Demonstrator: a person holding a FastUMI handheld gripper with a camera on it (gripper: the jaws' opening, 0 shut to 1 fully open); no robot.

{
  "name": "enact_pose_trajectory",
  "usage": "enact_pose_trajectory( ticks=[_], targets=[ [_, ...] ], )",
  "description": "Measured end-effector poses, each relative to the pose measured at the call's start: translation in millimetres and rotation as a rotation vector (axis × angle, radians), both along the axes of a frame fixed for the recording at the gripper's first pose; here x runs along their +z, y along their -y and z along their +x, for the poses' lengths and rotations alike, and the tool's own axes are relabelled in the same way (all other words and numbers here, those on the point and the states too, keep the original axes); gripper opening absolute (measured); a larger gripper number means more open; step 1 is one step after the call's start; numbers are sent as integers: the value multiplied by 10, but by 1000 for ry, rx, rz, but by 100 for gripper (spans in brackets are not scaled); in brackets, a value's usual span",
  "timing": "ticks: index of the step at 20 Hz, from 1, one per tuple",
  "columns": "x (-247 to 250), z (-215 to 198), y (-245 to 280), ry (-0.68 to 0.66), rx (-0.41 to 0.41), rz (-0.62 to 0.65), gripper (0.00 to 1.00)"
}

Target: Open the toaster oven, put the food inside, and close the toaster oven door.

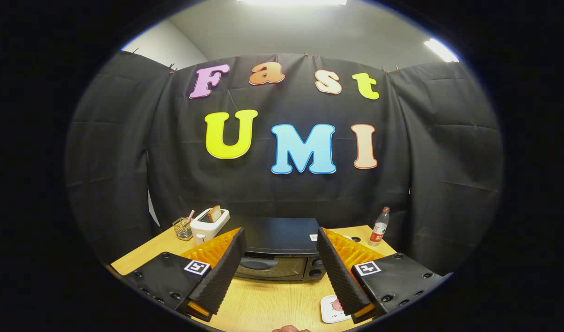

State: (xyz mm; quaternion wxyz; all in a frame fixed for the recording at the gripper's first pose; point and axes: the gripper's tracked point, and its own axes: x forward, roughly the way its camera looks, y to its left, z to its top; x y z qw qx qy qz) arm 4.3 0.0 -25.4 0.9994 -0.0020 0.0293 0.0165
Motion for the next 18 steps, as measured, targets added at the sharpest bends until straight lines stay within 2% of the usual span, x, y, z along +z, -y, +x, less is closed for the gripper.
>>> enact_pose_trajectory(
  ticks=[9,18],
  targets=[
    [-84,440,-50,-43,-10,9,98],
    [-618,903,-33,-155,-47,2,98]
  ],
)
